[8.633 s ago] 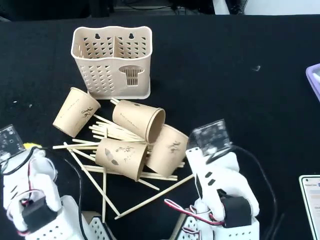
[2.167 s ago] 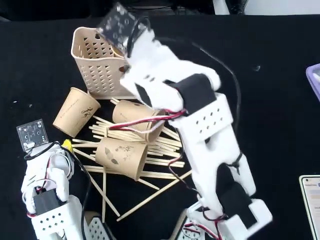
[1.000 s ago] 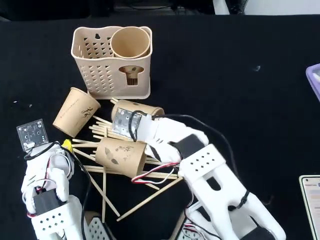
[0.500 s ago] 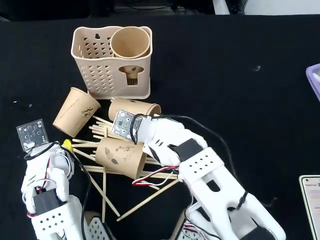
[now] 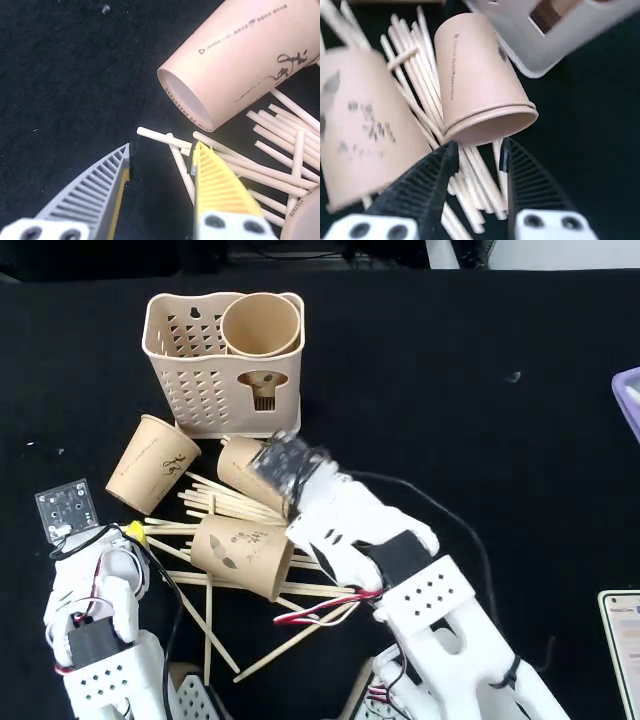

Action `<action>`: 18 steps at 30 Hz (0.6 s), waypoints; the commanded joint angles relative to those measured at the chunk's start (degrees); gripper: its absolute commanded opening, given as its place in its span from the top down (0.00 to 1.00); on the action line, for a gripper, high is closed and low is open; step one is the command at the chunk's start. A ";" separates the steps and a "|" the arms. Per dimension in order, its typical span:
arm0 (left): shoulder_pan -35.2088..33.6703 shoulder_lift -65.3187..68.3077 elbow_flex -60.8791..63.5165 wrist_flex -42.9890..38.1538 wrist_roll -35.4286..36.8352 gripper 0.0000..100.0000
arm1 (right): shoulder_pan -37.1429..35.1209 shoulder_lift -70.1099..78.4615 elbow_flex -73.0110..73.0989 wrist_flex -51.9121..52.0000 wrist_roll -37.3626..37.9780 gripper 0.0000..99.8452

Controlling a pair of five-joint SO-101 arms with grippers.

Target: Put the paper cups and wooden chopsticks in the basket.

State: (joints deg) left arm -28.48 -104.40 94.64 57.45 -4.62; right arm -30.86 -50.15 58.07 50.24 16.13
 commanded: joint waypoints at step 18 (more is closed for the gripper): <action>0.66 -0.09 -0.84 -1.14 0.09 0.80 | -9.58 17.45 -0.84 -14.86 -21.98 0.85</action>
State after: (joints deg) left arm -28.48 -104.40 94.64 57.45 -4.70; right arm -39.56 -34.07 58.07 38.55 -5.76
